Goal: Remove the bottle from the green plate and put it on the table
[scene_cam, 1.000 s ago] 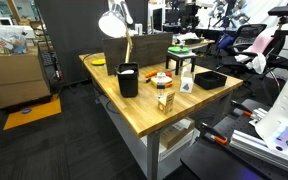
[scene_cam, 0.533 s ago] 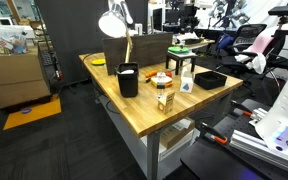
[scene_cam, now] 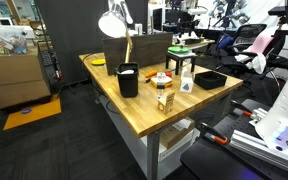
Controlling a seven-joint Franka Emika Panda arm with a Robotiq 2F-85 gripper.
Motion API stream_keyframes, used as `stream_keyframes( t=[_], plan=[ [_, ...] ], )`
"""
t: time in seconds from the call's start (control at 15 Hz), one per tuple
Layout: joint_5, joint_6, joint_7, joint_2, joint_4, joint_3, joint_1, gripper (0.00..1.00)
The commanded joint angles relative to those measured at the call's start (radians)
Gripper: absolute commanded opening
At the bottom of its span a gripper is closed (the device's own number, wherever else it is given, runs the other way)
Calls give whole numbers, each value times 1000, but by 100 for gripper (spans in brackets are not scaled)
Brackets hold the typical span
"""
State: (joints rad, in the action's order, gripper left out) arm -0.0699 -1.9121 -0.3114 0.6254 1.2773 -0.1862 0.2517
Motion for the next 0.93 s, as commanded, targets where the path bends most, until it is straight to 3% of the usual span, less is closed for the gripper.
stream_keyframes(
  t=[0.0, 0.53, 0.87],
  plan=[
    [20, 9, 13, 10, -22, 33, 26, 100],
    [20, 31, 17, 12, -38, 33, 26, 100],
    [2, 87, 135, 104, -180, 28, 31, 100]
  ],
)
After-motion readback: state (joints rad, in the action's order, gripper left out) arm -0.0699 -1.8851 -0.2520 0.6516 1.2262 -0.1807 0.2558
